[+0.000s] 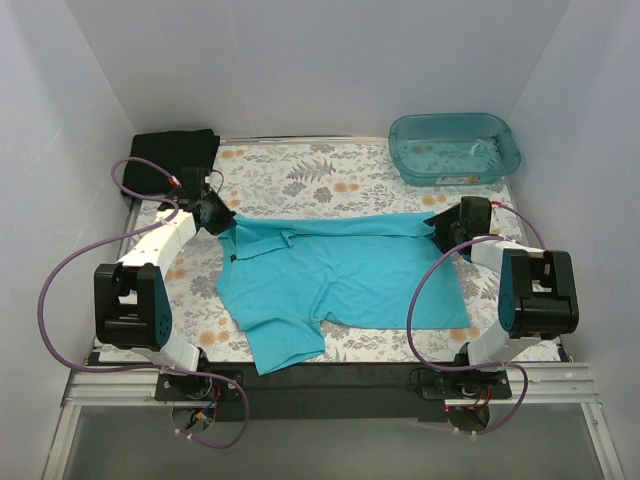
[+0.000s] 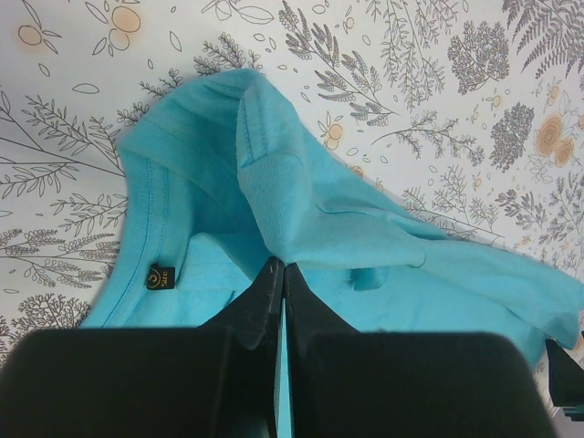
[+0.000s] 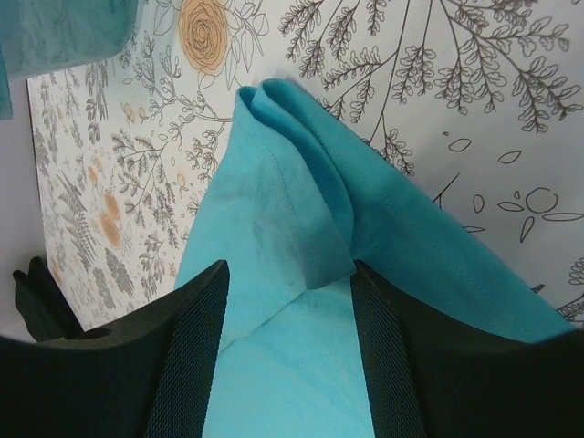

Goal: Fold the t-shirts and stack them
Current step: Flatten the tshirt out

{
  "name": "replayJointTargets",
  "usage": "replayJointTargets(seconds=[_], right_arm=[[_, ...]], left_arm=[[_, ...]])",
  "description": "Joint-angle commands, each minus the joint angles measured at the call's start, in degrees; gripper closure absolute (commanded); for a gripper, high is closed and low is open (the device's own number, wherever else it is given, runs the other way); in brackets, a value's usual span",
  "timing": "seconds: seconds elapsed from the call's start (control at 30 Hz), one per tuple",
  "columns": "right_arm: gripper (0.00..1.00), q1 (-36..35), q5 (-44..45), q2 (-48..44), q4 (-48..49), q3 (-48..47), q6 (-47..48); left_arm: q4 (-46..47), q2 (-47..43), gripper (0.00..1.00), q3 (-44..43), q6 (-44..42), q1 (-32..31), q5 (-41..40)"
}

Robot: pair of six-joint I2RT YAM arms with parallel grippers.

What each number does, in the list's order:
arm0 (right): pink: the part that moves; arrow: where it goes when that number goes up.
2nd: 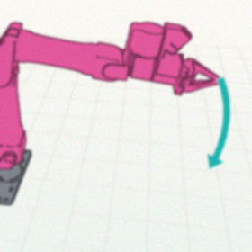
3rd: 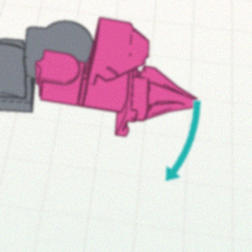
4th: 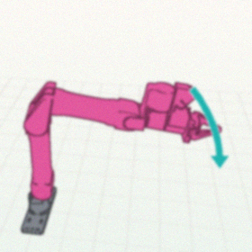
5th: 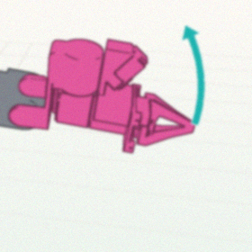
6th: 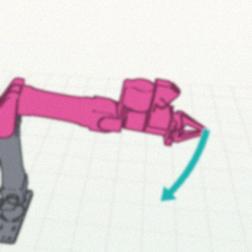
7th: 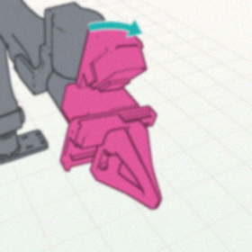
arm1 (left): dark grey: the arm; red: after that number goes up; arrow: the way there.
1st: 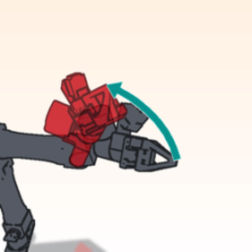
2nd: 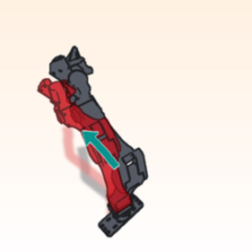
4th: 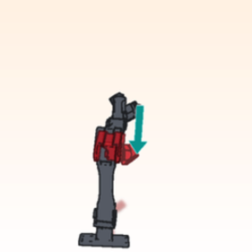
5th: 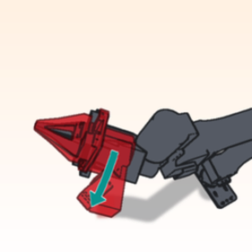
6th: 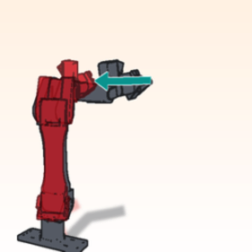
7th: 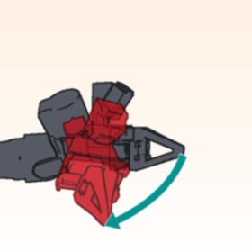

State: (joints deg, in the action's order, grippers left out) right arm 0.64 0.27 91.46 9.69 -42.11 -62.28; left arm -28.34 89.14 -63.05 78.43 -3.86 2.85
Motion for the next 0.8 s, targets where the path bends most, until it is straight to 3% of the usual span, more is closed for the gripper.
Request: replayJointTargets(seconds=[0.0, 0.77], right_arm=[[0.47, -0.29, 1.31, 1.09, 2.87, -1.49, -1.88], [0.49, -2.93, 2.36, 0.04, 4.81, -1.49, -8.29]], left_arm=[[0.04, -2.75, 1.00, 0.38, -0.03, 0.43, 0.49], [0.12, -3.10, 1.00, 1.00, 0.23, 0.52, 0.49]])
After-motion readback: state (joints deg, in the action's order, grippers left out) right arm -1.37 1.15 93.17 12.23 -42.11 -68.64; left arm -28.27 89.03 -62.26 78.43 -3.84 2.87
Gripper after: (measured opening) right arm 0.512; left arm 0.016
